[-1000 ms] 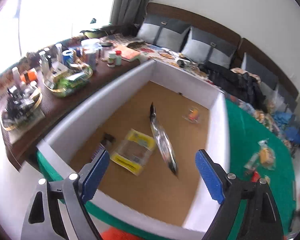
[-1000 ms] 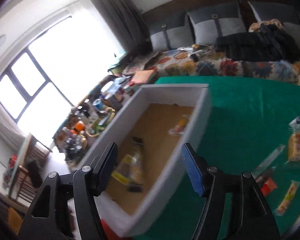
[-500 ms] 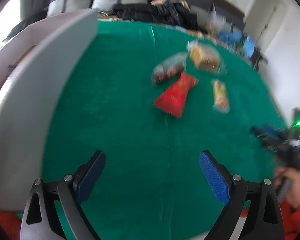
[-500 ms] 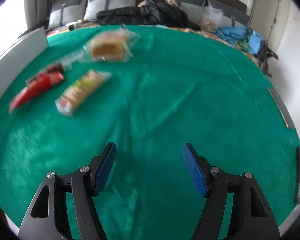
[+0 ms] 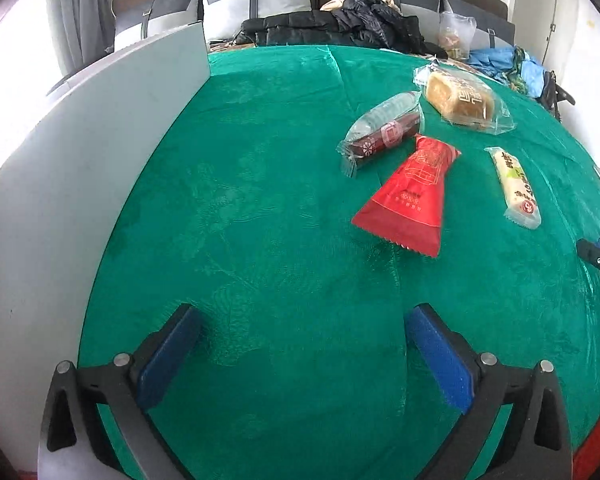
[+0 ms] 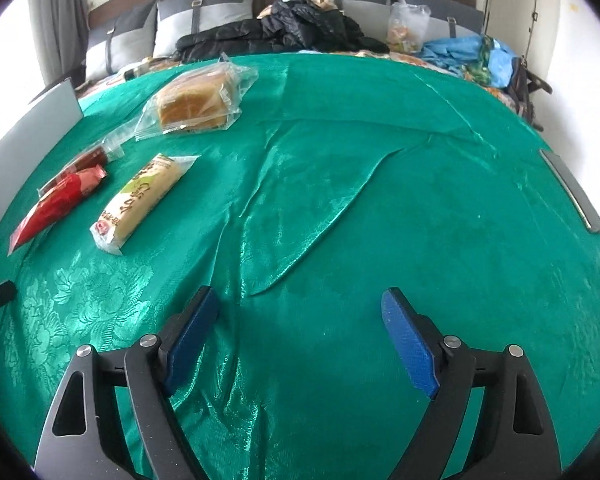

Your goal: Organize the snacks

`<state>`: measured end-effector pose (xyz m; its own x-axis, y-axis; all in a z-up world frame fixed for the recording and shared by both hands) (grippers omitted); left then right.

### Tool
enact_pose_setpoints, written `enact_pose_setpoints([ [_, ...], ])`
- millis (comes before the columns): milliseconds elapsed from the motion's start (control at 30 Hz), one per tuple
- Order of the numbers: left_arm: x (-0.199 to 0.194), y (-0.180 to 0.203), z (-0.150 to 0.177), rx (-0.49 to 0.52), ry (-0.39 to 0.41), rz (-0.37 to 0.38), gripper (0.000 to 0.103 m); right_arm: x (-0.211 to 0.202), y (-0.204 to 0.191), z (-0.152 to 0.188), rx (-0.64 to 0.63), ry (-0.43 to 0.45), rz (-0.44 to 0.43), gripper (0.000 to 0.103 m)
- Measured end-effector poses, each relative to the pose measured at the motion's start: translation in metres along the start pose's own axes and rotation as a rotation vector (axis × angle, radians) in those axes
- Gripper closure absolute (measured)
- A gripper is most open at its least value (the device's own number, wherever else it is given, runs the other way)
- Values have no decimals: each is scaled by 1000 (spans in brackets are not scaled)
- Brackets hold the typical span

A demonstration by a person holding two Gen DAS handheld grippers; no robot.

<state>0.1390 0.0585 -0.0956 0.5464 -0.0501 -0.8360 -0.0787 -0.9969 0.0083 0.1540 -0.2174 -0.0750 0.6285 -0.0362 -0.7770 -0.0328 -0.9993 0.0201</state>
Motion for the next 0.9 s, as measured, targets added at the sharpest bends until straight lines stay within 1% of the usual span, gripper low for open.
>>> enact_pose_setpoints([
  [100,-2,-1,0,4,7,1,0,0,-1,0,6,4,12,17],
  [900,-6,0,5,-2,29,-4,0,0,-1,1,8,2,6,16],
])
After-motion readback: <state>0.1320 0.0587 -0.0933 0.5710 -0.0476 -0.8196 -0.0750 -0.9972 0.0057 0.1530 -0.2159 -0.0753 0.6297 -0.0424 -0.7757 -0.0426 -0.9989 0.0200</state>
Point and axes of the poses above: each gripper's, at about its wrist camera, not at the fingertips, and x roughly the way its jaws point, y to its right, z to its underside, the point moved 2 cm from there along x, roughly the way its jaws point, and after that the axes turned 2 degrees about -y, right-handed, at the moved point
